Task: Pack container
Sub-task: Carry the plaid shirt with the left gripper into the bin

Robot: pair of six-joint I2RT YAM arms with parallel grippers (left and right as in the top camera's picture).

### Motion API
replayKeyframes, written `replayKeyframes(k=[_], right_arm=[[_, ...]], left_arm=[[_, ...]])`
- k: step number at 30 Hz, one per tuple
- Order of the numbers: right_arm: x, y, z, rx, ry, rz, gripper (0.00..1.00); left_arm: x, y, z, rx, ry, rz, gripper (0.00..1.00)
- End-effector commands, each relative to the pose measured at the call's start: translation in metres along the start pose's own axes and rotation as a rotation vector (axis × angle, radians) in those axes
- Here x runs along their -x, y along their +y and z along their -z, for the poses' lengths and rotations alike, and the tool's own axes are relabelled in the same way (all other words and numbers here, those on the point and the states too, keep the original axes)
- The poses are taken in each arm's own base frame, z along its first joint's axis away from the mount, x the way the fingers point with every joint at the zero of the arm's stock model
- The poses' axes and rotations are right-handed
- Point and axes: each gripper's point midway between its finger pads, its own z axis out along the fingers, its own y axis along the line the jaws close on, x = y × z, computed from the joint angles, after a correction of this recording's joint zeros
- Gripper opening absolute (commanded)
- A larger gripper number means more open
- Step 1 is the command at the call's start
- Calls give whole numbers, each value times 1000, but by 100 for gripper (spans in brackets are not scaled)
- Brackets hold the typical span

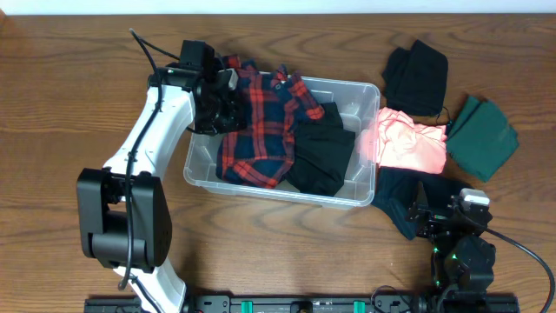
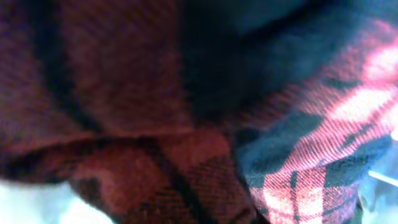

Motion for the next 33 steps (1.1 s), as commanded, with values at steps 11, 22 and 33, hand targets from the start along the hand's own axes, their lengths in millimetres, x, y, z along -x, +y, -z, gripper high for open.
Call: replayKeyframes(k=[11,22,33], right_arm=[[-1,2,0,7,-1,16,99],[0,2,0,7,-2,16,99],[0,2,0,7,-2,16,99]], left_arm=[[44,-20,114,110,-320,5,49],[83,-37,135,94,-507,-50,49],[49,1,-28,212,-93,-12,46]])
